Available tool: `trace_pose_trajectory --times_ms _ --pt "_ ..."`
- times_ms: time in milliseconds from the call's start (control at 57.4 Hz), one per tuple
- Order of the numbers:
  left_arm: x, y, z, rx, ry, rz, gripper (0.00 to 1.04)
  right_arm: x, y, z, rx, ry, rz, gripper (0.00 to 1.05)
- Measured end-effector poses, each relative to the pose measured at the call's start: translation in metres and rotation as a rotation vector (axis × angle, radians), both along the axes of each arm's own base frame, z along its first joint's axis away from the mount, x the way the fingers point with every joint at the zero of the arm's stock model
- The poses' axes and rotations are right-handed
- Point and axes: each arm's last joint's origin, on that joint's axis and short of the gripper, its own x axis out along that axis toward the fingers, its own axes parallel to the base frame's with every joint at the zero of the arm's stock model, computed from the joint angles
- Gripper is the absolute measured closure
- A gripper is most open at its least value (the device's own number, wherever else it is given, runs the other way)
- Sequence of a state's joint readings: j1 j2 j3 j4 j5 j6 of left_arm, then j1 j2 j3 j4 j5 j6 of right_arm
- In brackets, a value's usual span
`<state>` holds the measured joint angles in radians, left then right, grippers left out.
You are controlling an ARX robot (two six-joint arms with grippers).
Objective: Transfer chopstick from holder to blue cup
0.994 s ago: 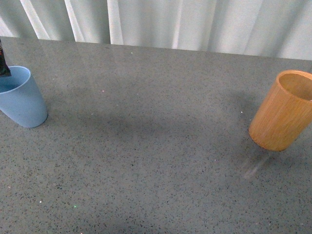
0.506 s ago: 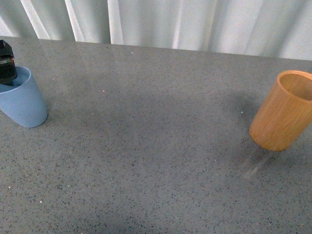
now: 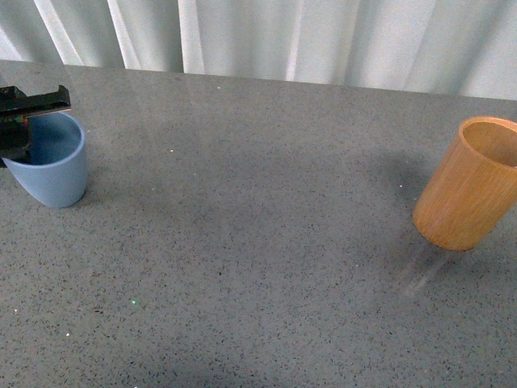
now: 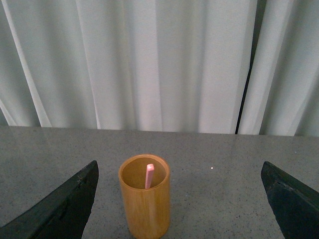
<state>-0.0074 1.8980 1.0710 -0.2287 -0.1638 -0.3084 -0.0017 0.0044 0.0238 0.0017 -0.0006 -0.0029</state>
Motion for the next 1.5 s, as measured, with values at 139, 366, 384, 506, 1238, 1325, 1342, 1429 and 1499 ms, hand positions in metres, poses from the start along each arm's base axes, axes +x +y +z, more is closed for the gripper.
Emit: trace_pose_trajectory --times_ms 139,366,384,506,1238,1325,1342,1429,1499 --pt "0.0 -0.01 0.0 -0.001 0.029 -0.01 1.01 0.0 0.0 0.0 0.0 0.0 0.0 0.1" --pt "-0.015 -0.05 0.032 0.031 0.033 -0.12 1.01 0.0 0.0 0.0 0.0 0.0 0.0 0.1" --pt "-0.016 -0.053 0.034 0.031 0.032 -0.129 1.01 0.0 0.0 0.0 0.0 0.0 0.0 0.1" --pt "-0.028 -0.095 0.052 0.014 0.021 -0.257 1.01 0.0 0.0 0.0 0.0 0.0 0.0 0.1" --pt "-0.028 -0.238 0.002 -0.017 0.146 -0.425 0.9 0.0 0.0 0.0 0.0 0.0 0.0 0.1" --pt "-0.028 -0.239 0.002 -0.027 0.139 -0.419 0.78 0.0 0.0 0.0 0.0 0.0 0.0 0.1" --pt "-0.027 -0.239 0.002 -0.029 0.136 -0.418 0.76 0.0 0.0 0.0 0.0 0.0 0.0 0.1" --pt "-0.027 -0.235 0.009 -0.058 0.099 -0.413 0.6 0.0 0.0 0.0 0.0 0.0 0.0 0.1" --pt "-0.031 -0.222 0.027 -0.1 0.032 -0.403 0.44 0.0 0.0 0.0 0.0 0.0 0.0 0.1"
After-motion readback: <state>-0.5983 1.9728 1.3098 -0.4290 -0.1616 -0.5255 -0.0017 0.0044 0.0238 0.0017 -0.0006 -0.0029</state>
